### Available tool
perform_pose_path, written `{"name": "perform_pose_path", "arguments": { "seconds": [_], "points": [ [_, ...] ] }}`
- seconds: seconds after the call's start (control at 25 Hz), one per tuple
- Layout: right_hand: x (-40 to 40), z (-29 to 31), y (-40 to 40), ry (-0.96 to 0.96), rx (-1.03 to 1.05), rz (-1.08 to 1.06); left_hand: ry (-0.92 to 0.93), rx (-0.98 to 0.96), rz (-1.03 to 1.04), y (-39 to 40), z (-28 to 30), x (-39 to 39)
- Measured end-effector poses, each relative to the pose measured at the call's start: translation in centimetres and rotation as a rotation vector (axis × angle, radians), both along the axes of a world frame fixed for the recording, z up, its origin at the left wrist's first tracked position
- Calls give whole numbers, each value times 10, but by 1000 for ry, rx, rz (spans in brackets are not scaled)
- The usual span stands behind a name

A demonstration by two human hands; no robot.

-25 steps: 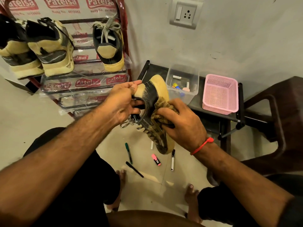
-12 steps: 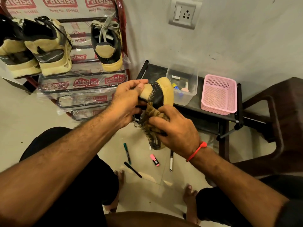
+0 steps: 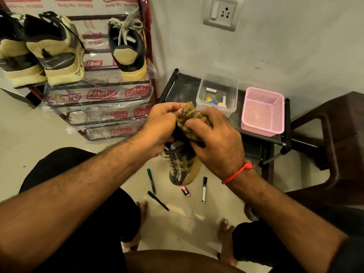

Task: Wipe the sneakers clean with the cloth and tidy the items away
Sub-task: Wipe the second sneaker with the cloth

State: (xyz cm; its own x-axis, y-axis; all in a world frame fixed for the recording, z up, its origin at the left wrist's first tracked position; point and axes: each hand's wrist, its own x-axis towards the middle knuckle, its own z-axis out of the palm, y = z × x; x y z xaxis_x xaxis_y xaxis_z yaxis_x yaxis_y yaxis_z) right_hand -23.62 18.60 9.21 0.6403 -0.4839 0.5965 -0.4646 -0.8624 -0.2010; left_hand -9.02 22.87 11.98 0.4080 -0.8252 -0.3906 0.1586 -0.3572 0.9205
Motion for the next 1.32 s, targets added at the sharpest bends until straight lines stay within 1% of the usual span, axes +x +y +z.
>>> {"name": "perform_pose_path", "arguments": {
  "seconds": [0.08,0.16,0.24,0.32,0.4,0.48,0.56,0.68,0.76,0.84,0.92,1.04,1.12,1.16,1.2,1.24,1.32],
  "points": [
    [-1,-9,8,20,-5,55,67,32,76,-3,2,13],
    [-2,-19,12,63,18,99,186,55,157,-7,3,29],
    [-2,-28,11,160,23,99,349,66,252,-9,5,44],
    [-2,-34,3,254,60,92,445,71,313,-7,8,52],
    [-4,-36,-2,347,108,111,449,62,336,-6,8,58],
    [-8,-36,-3,390,152,111,402,50,330,-6,9,62],
    [-11,-31,-3,308,245,76,335,34,304,-6,11,64],
    [-11,-19,-8,63,425,96,211,13,237,-6,14,57],
    [-8,-12,-11,-116,459,99,169,27,186,-5,13,51],
    [-4,-9,-12,-239,508,66,218,51,151,-5,11,50],
    [-2,-11,-13,-301,604,37,287,66,110,-5,8,47],
    [-6,-9,-21,-393,800,68,270,-5,-33,-4,5,36],
    [-11,-4,-24,-489,874,120,160,-99,-200,-1,5,30],
    [-14,-2,-26,-538,869,123,48,-150,-309,0,7,29],
    [-16,-1,-27,-580,859,120,-130,-195,-427,1,10,28],
    [-16,-1,-28,-614,856,117,-356,-231,-534,2,13,27],
    [-16,-4,-28,-669,889,112,-801,-220,-648,1,19,26]
  ]
}}
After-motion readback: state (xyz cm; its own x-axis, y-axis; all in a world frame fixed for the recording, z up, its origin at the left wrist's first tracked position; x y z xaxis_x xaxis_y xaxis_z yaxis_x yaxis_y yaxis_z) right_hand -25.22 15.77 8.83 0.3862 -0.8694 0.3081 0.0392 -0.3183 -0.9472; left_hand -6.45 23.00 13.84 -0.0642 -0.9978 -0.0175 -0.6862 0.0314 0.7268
